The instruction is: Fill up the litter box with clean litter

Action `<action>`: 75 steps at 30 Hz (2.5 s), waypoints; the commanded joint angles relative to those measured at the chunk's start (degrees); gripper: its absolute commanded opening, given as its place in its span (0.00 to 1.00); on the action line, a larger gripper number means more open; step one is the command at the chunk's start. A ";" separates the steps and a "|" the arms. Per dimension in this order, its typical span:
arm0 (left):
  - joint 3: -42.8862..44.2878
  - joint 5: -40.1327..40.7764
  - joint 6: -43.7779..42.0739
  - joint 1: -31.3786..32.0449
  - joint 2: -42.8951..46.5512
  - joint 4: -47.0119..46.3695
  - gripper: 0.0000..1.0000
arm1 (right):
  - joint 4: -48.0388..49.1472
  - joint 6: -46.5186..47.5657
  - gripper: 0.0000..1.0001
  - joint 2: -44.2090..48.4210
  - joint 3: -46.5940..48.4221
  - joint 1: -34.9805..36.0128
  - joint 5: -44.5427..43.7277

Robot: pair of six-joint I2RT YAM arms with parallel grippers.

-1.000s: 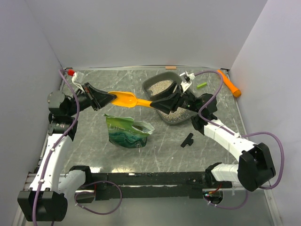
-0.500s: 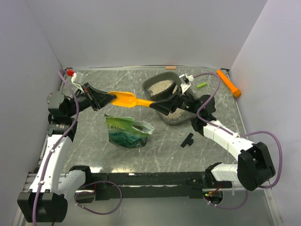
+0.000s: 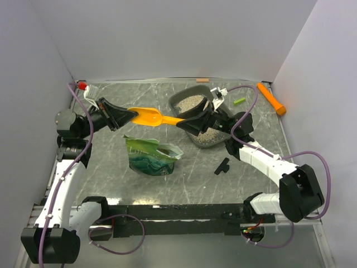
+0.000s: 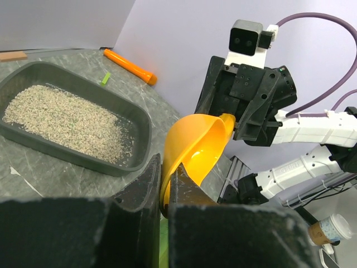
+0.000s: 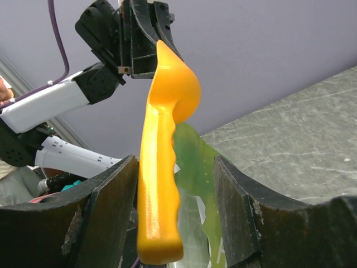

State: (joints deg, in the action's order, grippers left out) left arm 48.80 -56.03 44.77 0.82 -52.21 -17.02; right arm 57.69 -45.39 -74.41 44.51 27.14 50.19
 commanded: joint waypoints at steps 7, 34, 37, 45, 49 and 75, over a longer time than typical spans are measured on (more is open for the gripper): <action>-0.28 0.48 0.93 -0.20 0.35 -3.64 0.01 | 6.38 -0.49 0.59 -0.29 0.49 0.81 0.69; 2.18 -3.12 -9.69 -0.12 0.79 4.96 0.76 | -11.43 7.14 0.00 9.01 1.36 1.52 -2.99; 3.50 -2.24 -15.40 -0.12 2.28 10.85 0.78 | -26.28 14.86 0.00 14.98 3.03 1.60 -8.61; 8.76 -1.10 -37.01 5.05 2.64 27.01 0.78 | -70.02 27.19 0.00 24.84 15.33 1.69 -21.88; 15.34 -1.89 -48.71 9.11 0.01 40.26 0.79 | -76.91 26.85 0.00 26.78 15.78 2.83 -26.81; 24.33 18.74 -66.74 21.23 -0.44 66.50 0.83 | -84.15 23.33 0.00 38.81 7.00 2.75 -28.57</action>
State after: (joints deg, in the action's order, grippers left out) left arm 73.41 -42.72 -20.25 19.84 -51.29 48.18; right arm -28.34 -20.69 -37.85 52.64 29.50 23.20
